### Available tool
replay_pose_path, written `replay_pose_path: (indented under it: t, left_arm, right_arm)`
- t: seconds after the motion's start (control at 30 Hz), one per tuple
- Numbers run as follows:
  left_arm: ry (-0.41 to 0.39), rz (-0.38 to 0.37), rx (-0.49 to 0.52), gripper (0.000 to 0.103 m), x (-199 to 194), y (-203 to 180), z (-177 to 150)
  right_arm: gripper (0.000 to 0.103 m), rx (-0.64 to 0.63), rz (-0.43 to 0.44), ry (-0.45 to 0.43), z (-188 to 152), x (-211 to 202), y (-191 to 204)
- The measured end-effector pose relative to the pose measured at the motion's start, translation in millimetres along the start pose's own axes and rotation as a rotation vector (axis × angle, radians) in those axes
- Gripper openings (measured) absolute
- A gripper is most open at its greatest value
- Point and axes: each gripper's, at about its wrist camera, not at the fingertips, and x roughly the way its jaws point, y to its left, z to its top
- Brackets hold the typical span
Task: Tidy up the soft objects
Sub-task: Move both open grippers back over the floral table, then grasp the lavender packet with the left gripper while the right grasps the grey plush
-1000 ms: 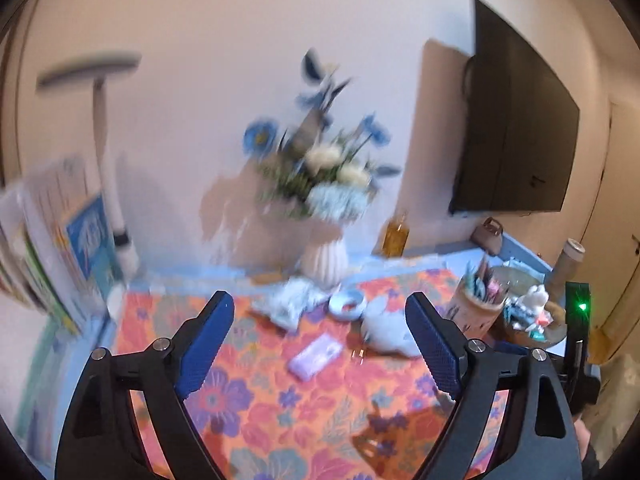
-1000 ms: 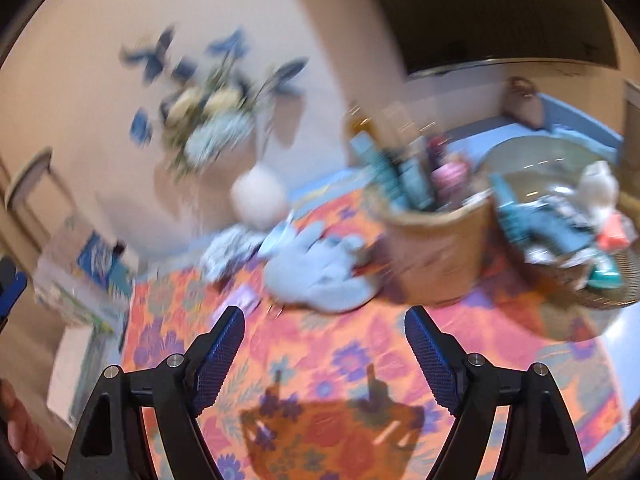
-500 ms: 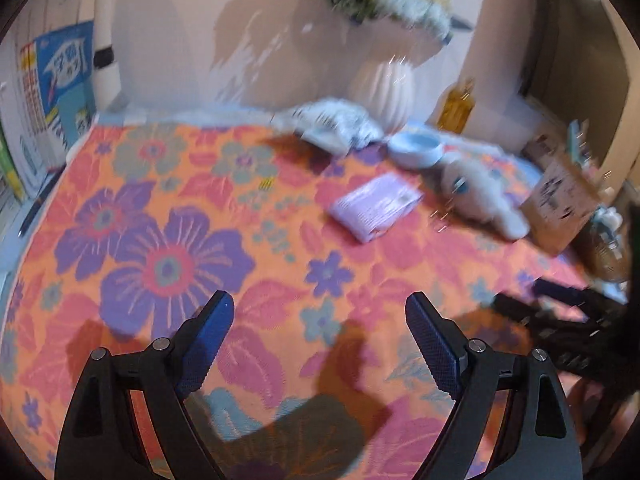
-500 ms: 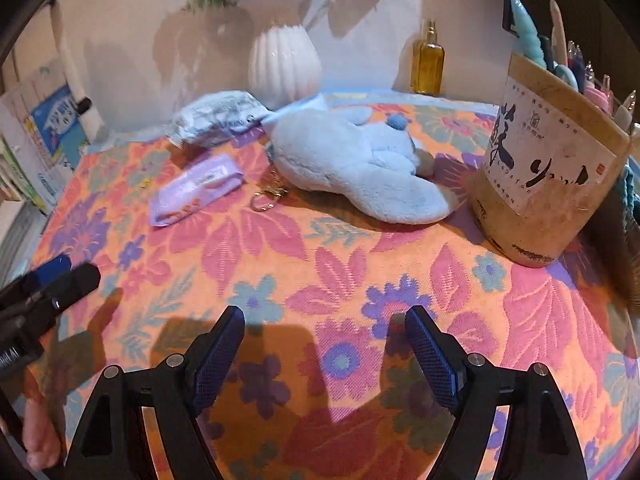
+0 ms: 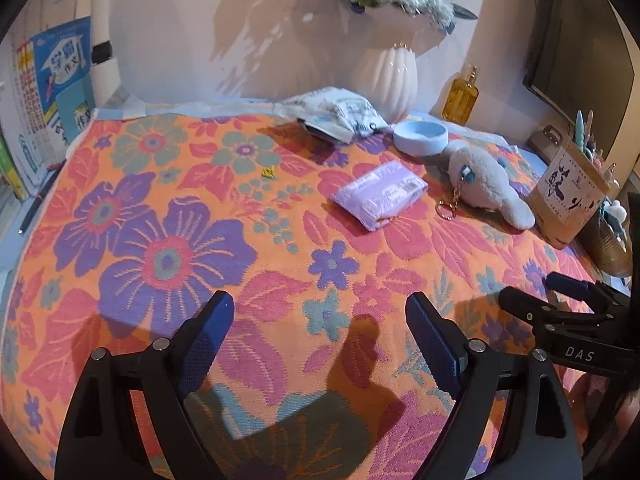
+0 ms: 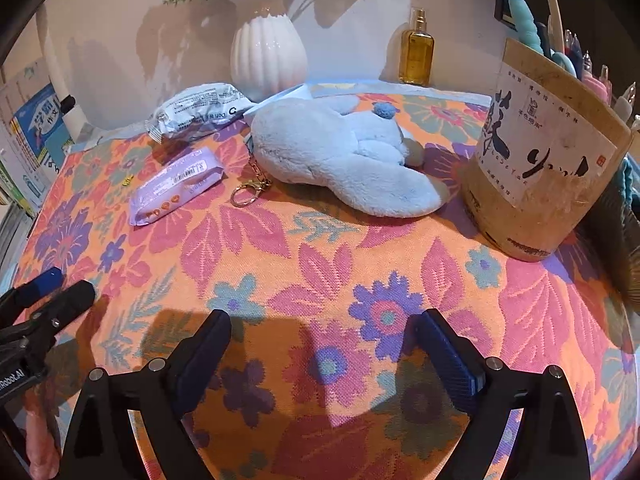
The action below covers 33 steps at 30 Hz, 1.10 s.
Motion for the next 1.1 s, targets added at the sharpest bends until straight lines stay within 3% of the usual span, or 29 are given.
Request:
replay_pose_path:
  t: [0.1, 0.17, 0.23, 0.3, 0.4, 0.47, 0.67, 0.8, 0.97, 1.0, 1.03, 1.1]
  left_arm:
    - [-0.005, 0.025, 0.052, 0.087, -13.3, -4.7, 11.3]
    - [-0.014, 0.036, 0.089, 0.087, -23.9, -10.8, 24.7]
    - [-0.030, 0.054, 0.135, 0.087, -32.3, -18.8, 39.7]
    - [-0.082, 0.072, 0.175, 0.094, -35.2, -26.0, 51.8]
    - [-0.070, 0.012, 0.180, 0.098, -14.3, -26.8, 64.2]
    - [-0.032, -0.052, 0.142, 0.098, 4.7, -24.1, 69.6]
    - [0.020, -0.108, 0.178, 0.098, 56.1, -24.2, 77.1]
    - [-0.028, -0.088, 0.185, 0.097, 63.5, -29.1, 77.4]
    - [0.027, -0.107, 0.239, 0.094, 74.8, -36.3, 76.3]
    - [0.045, -0.096, 0.242, 0.087, 79.1, -35.6, 75.9]
    - [0.063, -0.099, 0.238, 0.069, 82.2, -34.8, 75.7]
    - [0.085, -0.130, 0.224, 0.052, 84.6, -32.0, 75.0]
  right_arm:
    - [0.094, 0.068, 0.073, 0.051, 3.6, -4.2, -8.1]
    - [0.094, 0.191, 0.226, 0.076, 14.5, -8.4, -21.2]
    - [0.094, 0.330, 0.320, 0.102, 29.5, -6.4, -33.6]
    - [0.094, 0.442, 0.386, 0.123, 42.5, 0.6, -41.9]
    - [0.094, 0.658, 0.545, 0.173, 58.4, 26.3, -51.7]
    - [0.094, 0.778, 0.590, 0.188, 59.9, 41.2, -56.4]
    - [0.103, 0.986, 0.545, 0.116, 66.6, 64.5, -61.7]
    - [0.103, 0.992, 0.454, 0.063, 78.0, 66.2, -53.9]
    - [0.103, 0.986, 0.303, -0.009, 86.5, 64.0, -31.2]
    - [0.103, 0.953, 0.269, -0.009, 89.6, 62.4, -26.4]
    - [0.100, 0.936, 0.248, -0.010, 90.1, 62.0, -27.8]
    - [0.078, 0.922, 0.181, -0.016, 89.5, 58.5, -21.7]
